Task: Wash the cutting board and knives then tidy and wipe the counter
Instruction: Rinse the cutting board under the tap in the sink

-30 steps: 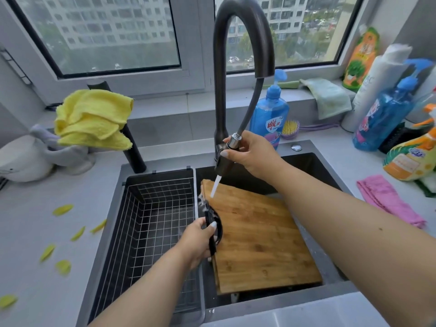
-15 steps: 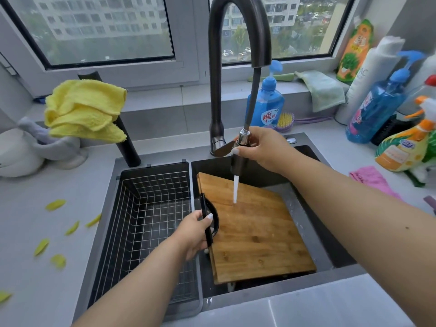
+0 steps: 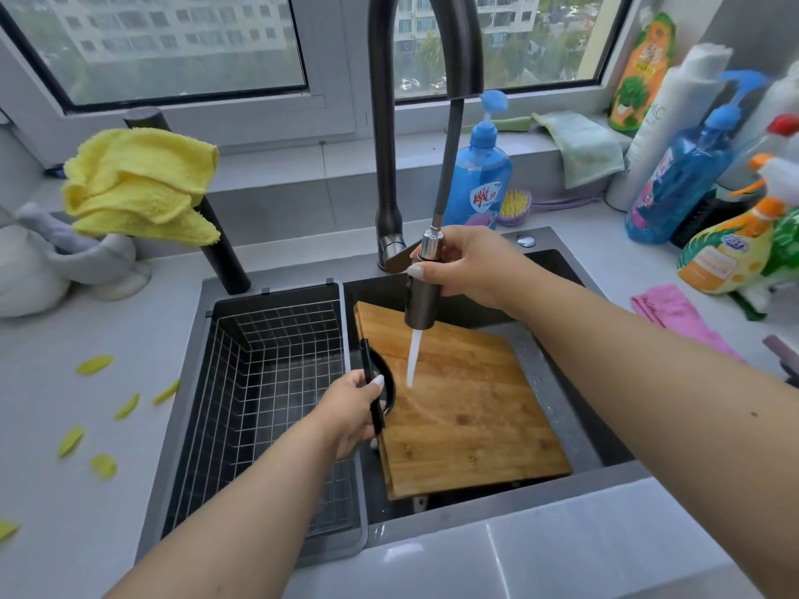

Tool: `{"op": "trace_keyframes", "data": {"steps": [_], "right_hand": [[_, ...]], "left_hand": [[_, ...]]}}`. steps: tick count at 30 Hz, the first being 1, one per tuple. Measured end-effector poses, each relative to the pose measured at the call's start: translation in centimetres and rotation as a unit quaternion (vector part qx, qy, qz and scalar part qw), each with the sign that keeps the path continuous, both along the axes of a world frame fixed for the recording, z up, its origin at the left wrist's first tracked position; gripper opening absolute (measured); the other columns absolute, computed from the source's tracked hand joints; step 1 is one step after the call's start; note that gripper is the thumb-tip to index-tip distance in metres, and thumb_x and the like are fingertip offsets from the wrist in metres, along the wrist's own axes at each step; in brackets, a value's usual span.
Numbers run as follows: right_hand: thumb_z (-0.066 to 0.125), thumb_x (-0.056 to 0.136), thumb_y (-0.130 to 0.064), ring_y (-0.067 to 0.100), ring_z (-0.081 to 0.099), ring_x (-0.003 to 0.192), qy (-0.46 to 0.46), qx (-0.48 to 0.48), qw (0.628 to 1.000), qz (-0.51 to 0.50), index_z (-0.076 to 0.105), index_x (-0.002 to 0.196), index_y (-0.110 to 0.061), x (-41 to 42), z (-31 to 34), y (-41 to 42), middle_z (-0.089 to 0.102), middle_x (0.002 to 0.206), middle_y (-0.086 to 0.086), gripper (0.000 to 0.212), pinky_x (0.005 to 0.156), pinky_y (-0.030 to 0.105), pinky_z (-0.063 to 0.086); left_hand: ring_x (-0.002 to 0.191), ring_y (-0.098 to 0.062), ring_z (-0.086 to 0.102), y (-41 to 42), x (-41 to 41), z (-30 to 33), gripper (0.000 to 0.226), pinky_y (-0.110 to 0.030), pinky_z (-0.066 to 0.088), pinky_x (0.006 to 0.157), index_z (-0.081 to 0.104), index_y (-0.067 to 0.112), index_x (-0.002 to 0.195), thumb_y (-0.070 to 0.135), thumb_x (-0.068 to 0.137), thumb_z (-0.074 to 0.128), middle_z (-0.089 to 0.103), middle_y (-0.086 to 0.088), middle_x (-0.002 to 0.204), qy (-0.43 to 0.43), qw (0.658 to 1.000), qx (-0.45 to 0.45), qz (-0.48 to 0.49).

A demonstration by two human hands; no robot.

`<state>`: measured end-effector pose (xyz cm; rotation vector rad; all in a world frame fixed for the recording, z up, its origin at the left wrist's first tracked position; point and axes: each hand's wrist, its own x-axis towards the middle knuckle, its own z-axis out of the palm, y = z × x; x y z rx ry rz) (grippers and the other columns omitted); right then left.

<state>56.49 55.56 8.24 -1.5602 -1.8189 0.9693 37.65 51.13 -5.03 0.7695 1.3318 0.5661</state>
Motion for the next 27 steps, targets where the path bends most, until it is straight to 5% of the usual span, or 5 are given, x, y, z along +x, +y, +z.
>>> {"op": "trace_keyframes", "data": {"steps": [6, 13, 21, 27], "right_hand": [[0.07, 0.084, -0.035, 0.013, 0.065, 0.091, -0.023, -0.027, 0.999, -0.01, 0.063, 0.109, -0.018, 0.9, 0.2, -0.1, 0.065, 0.098, -0.002, 0.031, 0.075, 0.026, 0.059], [0.071, 0.083, -0.03, 0.015, 0.067, 0.096, 0.049, -0.072, 0.996, -0.001, 0.063, 0.109, -0.013, -0.3, 0.3, -0.7, 0.069, 0.102, 0.004, 0.032, 0.08, 0.032, 0.06], [0.072, 0.082, -0.028, 0.016, 0.067, 0.096, 0.05, -0.093, 0.994, -0.007, 0.063, 0.11, -0.014, 0.1, 0.6, -1.1, 0.068, 0.103, 0.005, 0.032, 0.081, 0.032, 0.059], [0.071, 0.083, -0.034, 0.016, 0.066, 0.09, -0.088, -0.057, 0.994, -0.012, 0.064, 0.106, -0.013, 2.0, 0.9, -0.4, 0.067, 0.097, 0.003, 0.032, 0.081, 0.031, 0.059]], "left_hand": [[0.062, -0.013, 0.065, 0.0, 0.0, 0.0, 0.02, -0.027, 0.054, 0.053, 0.054, 0.008, 0.115, 0.018, 0.102, 0.043, 0.064, -0.003, 0.077, -0.001, 1.0, 0.0, -0.006], [0.079, -0.024, 0.063, 0.0, -0.2, 0.0, 0.023, -0.036, 0.058, 0.063, 0.053, 0.007, 0.119, 0.019, 0.101, 0.043, 0.064, -0.01, 0.089, 0.004, 1.0, 0.001, -0.012], [0.079, -0.021, 0.066, 0.0, -0.2, 0.0, 0.021, -0.033, 0.057, 0.062, 0.055, 0.008, 0.116, 0.018, 0.101, 0.043, 0.067, -0.011, 0.092, -0.002, 1.0, -0.001, -0.01], [0.08, -0.022, 0.067, 0.0, -0.3, -0.2, 0.021, -0.034, 0.057, 0.063, 0.054, 0.01, 0.116, 0.019, 0.102, 0.043, 0.067, -0.009, 0.09, -0.005, 1.0, 0.003, -0.015]]}}
